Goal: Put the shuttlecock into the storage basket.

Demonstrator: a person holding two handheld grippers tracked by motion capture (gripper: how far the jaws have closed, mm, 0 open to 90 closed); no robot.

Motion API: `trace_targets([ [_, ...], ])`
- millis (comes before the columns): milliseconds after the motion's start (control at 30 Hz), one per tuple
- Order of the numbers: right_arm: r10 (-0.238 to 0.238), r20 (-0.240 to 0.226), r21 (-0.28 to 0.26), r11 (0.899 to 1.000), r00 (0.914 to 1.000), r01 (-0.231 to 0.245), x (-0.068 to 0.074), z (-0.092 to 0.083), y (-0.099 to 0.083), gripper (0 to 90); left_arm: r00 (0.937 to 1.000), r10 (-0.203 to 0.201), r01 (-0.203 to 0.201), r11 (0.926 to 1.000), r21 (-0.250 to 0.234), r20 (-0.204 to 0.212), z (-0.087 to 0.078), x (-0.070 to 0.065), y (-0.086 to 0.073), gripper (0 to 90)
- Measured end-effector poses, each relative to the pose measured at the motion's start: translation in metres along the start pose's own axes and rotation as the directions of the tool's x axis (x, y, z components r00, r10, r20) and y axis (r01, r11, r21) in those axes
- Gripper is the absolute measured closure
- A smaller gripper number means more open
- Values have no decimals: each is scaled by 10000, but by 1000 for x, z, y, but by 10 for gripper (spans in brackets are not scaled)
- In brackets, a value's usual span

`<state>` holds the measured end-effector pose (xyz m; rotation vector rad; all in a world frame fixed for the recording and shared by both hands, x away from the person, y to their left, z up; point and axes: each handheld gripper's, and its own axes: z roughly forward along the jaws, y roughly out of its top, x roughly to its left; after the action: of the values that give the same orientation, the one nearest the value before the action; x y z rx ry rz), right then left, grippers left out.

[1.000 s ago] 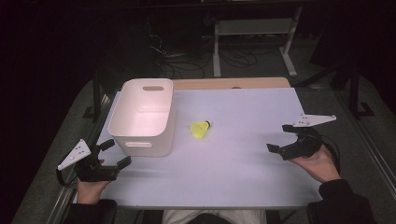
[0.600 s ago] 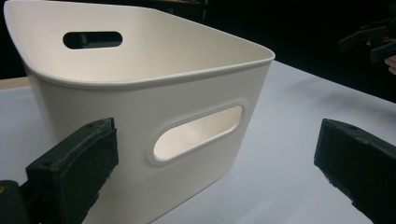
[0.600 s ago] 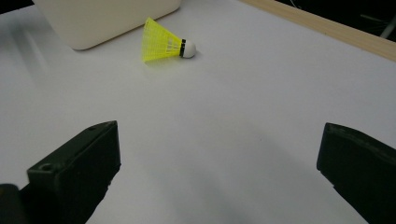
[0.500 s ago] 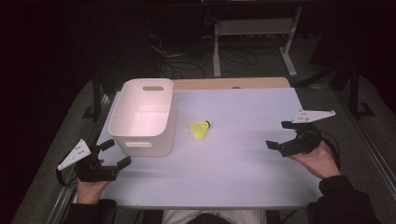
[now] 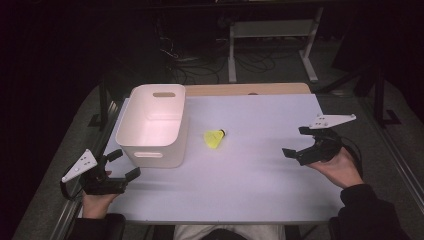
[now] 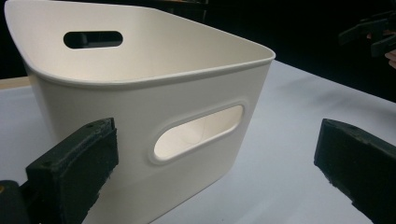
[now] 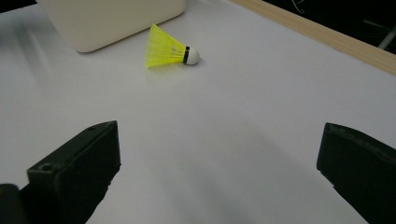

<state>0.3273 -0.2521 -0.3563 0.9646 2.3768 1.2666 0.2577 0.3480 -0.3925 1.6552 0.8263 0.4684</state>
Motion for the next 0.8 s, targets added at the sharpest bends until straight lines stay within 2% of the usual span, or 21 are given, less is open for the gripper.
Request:
trace_targets([
  [800, -530, -331, 392, 9978, 9980, 543, 5, 11, 25, 0, 10000, -1, 1, 10000, -7, 19, 0, 0, 0, 0],
])
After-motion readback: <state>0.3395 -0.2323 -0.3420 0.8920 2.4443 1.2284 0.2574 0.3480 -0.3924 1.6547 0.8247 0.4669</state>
